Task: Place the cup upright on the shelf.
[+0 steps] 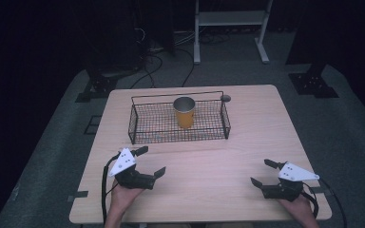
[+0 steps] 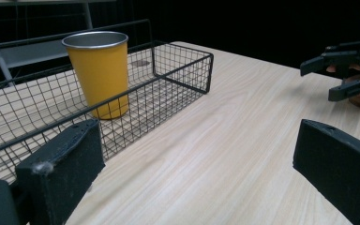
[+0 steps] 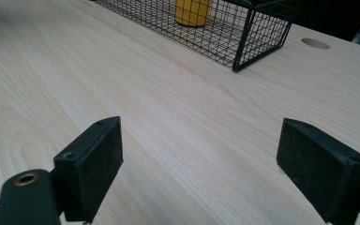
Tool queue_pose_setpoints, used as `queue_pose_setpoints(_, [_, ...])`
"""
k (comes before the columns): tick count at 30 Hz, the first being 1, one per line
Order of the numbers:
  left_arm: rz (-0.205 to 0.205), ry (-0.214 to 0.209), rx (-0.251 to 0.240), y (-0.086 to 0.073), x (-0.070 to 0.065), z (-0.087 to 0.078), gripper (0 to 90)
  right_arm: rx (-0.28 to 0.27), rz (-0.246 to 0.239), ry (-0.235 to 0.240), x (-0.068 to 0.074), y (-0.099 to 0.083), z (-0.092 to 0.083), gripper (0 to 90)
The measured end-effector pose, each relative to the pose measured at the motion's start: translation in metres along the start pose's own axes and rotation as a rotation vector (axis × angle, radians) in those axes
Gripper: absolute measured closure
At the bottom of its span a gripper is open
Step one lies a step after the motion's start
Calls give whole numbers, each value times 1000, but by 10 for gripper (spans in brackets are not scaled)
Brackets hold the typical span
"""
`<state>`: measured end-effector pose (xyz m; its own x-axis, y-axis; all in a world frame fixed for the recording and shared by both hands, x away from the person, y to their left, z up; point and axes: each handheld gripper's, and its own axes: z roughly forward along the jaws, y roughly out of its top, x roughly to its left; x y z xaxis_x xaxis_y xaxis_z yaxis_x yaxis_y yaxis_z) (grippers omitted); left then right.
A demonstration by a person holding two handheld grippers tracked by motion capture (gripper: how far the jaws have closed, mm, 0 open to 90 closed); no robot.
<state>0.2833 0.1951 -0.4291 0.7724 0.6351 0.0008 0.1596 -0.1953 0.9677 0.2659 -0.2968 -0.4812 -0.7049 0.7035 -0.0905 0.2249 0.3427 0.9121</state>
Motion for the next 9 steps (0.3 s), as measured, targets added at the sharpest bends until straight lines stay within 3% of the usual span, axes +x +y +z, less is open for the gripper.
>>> queue_pose_setpoints(9, [-1, 5, -6, -8, -9, -8, 11, -2, -4, 1, 0, 0, 0, 137])
